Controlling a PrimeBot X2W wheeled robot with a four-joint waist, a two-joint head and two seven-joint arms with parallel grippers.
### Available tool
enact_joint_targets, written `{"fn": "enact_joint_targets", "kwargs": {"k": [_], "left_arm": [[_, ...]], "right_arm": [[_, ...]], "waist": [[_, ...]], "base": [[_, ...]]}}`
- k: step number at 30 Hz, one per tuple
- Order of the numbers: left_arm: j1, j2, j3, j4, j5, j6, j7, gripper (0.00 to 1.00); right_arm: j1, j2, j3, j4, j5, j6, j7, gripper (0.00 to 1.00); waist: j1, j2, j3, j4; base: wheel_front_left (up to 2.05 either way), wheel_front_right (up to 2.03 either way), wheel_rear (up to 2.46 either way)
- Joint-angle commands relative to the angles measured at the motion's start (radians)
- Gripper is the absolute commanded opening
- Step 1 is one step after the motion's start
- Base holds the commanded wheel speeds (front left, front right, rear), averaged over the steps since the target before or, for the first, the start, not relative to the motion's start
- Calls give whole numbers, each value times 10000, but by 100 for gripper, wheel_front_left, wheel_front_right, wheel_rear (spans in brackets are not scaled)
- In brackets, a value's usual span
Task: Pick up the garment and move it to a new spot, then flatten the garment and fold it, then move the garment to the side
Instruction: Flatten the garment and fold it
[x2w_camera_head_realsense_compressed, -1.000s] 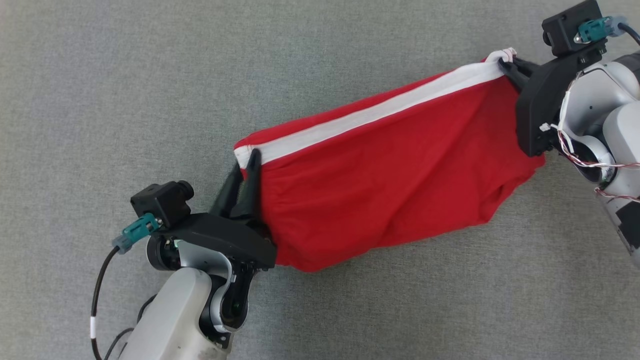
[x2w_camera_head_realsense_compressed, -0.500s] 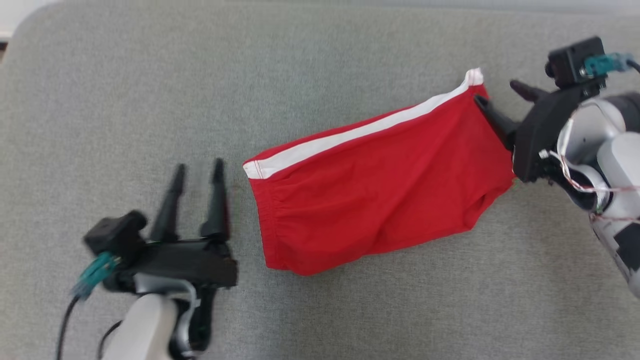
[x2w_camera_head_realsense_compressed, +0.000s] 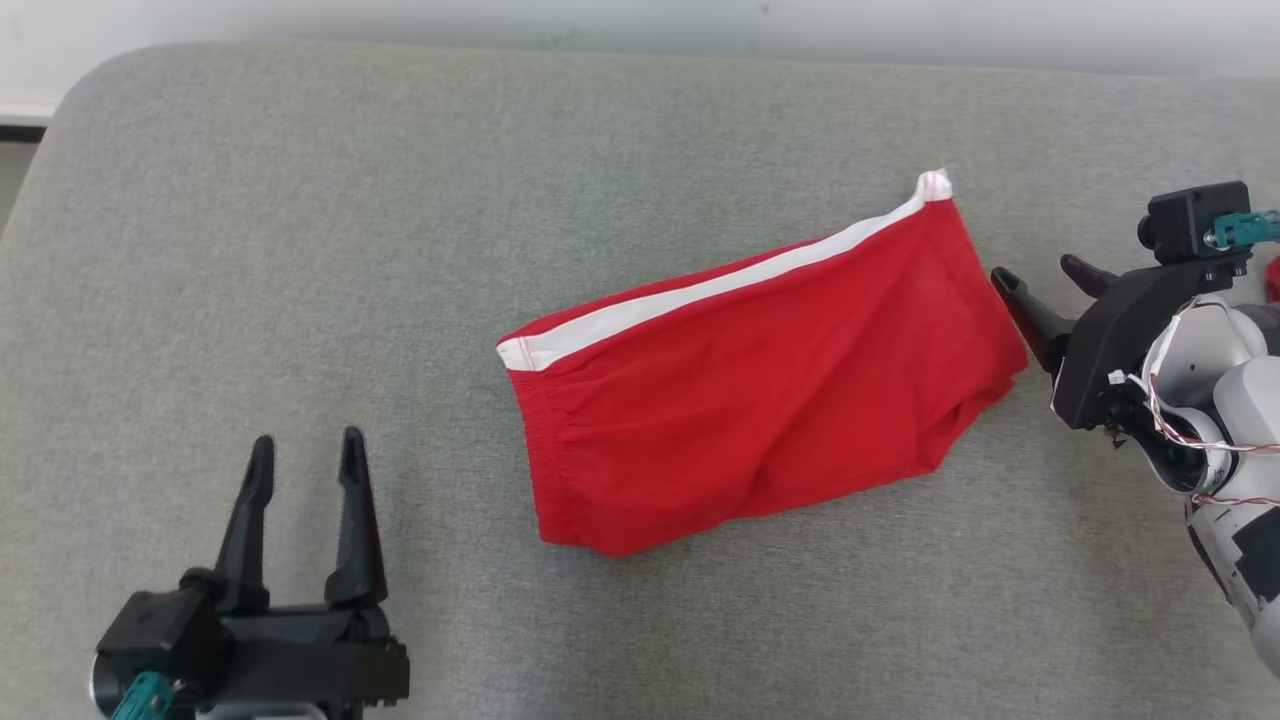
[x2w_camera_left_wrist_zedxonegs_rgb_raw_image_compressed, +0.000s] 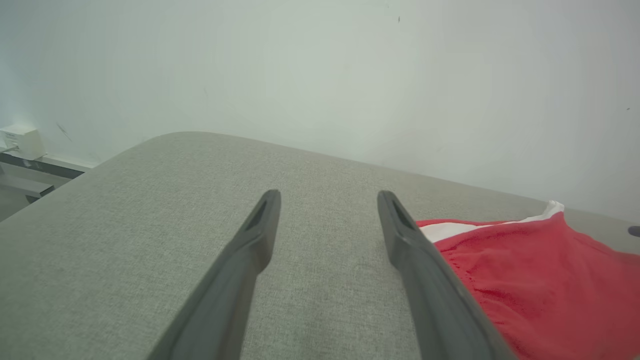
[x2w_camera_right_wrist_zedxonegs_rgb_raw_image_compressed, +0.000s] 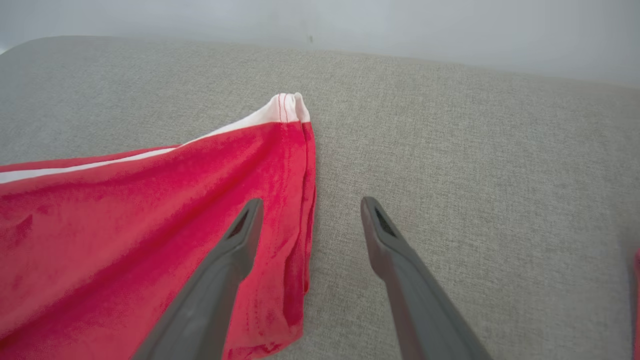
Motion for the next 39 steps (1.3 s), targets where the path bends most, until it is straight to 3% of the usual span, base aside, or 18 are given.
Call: {"fn": "enact_joint_targets", "kwargs": {"k": [1,18,19,20,21,22,27,30,39], "left_arm": [[204,-42,145,-52,167,-90,-14,100],[541,-82,130,-164,45,-59,-15,100],[541,-84,123,-150,38,-46,-15,100],[551,-82,118,-129,8,-54,-16,100],[571,-84,92,-128,-8,-23,-16,100],[582,-83,78,-133,-17,-3,-16,100],[583,-80,17,-147,-4,79,-16,100],[589,-82,-9,-155,1,68,-16,100],[756,-81,-88,-109,8,90,-16,100]], "right_arm": [[73,158,-182,186,-38,-30,-84,100],[57,1694,-1171,2738,-1909,-29,689,100],[159,1811,-1076,2751,-2029,-3,778,78],[263,1924,-1047,2715,-2072,8,789,34],[365,2007,-967,2665,-2198,23,802,4],[471,2058,-895,2637,-2284,25,869,0],[717,1719,-1211,2402,-2922,-32,522,0],[559,1352,-1807,2327,-3529,-50,79,0],[886,1035,-3947,1352,-5278,-32,-667,0]], "waist": [[2,0,180,206],[2,0,511,884],[2,0,499,884],[2,0,489,874],[2,0,483,857],[2,0,482,834],[2,0,450,659],[2,0,370,546],[2,0,-118,235]], "base": [[0,0,0],[0,0,0],[0,0,0],[0,0,0],[0,0,0],[0,0,0],[0,0,0],[0,0,0],[0,0,0]]}}
